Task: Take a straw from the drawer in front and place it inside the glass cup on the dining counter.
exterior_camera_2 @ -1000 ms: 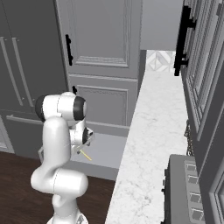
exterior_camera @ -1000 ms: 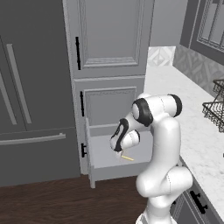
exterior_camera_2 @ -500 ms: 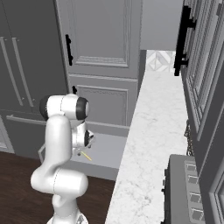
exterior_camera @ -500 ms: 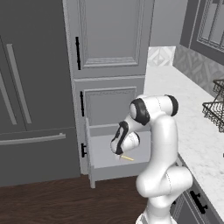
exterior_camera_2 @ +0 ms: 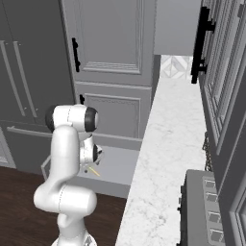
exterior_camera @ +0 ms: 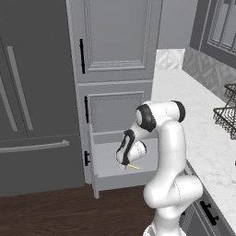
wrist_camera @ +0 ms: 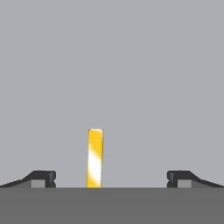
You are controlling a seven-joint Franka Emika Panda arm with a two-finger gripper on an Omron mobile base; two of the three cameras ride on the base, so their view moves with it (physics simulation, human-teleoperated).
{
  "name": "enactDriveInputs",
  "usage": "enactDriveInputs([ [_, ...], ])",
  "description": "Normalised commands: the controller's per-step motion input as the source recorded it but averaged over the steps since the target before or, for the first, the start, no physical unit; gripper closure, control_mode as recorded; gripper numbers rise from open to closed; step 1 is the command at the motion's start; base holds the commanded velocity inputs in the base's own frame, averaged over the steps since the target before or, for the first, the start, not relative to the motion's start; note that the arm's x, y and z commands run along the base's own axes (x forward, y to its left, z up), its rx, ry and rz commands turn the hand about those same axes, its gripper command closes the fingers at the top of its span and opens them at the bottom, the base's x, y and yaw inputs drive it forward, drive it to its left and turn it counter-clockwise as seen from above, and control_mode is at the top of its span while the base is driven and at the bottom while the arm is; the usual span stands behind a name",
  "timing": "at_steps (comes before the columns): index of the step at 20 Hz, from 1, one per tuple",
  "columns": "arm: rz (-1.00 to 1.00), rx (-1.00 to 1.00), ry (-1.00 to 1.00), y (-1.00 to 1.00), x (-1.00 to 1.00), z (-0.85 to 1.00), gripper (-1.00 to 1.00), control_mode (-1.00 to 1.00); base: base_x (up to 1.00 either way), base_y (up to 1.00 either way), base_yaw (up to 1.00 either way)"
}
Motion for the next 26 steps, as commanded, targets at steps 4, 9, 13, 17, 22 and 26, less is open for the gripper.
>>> enactDriveInputs([
  [4, 0.00, 0.00, 0.00, 0.00, 0.02, -0.44, 1.00, -1.00, 0.00, 0.00, 0.00],
  [9, 0.00, -0.01, 0.03, 0.00, 0.00, -0.28, 1.00, -1.00, 0.00, 0.00, 0.00],
  [13, 0.00, 0.00, 0.00, 0.00, 0.00, -0.15, 1.00, -1.00, 0.00, 0.00, 0.00],
  [17, 0.00, 0.00, 0.00, 0.00, 0.03, -0.03, 1.00, -1.00, 0.00, 0.00, 0.00],
  [22, 0.00, 0.00, 0.00, -0.07, 0.26, 0.00, 1.00, -1.00, 0.00, 0.00, 0.00],
  [26, 0.00, 0.00, 0.00, -0.08, 0.20, 0.01, 1.00, -1.00, 0.00, 0.00, 0.00],
])
